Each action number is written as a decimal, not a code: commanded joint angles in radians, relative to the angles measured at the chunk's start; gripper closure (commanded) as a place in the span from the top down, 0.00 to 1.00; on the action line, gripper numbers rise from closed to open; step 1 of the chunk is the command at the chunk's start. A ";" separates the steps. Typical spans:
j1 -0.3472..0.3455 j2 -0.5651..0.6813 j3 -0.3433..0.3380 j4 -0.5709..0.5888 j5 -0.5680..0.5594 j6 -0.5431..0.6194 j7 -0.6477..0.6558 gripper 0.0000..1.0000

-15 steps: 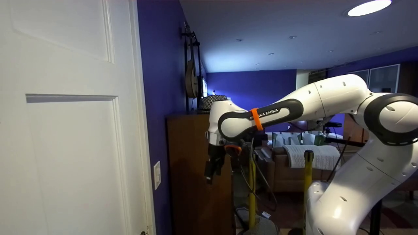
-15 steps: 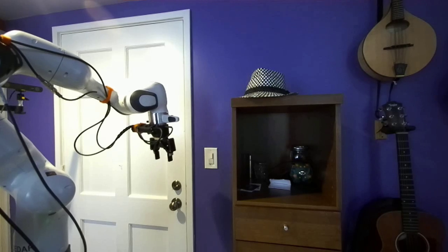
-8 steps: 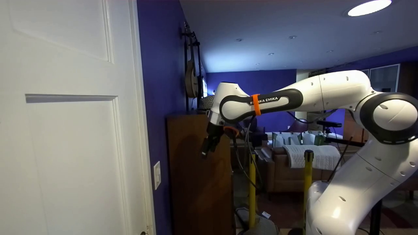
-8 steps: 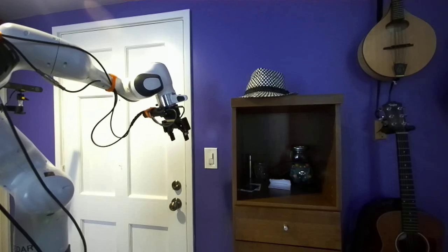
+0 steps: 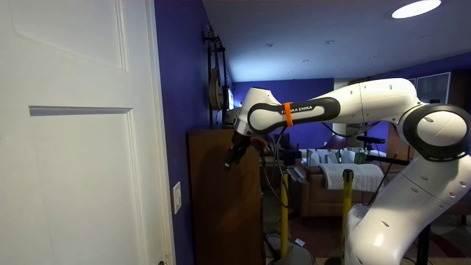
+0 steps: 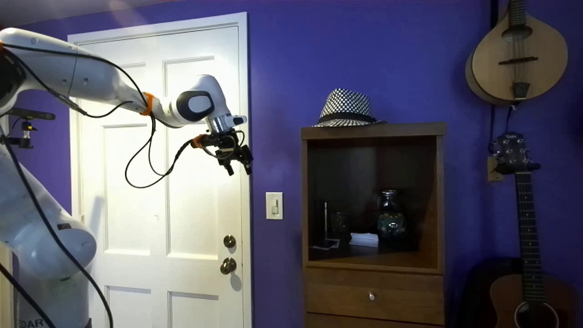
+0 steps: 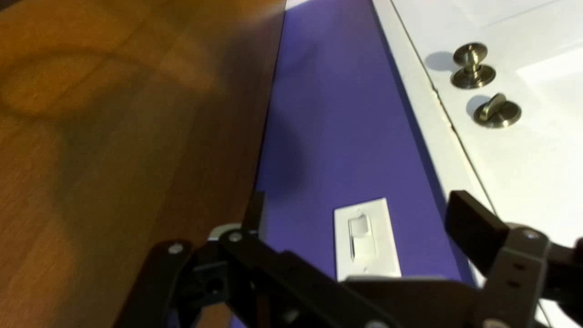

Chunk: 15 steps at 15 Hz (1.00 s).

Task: Take the hat off of the top of the cabinet and hang it on the door

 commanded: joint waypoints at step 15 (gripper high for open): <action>0.065 0.240 -0.235 0.574 0.134 0.045 -0.593 1.00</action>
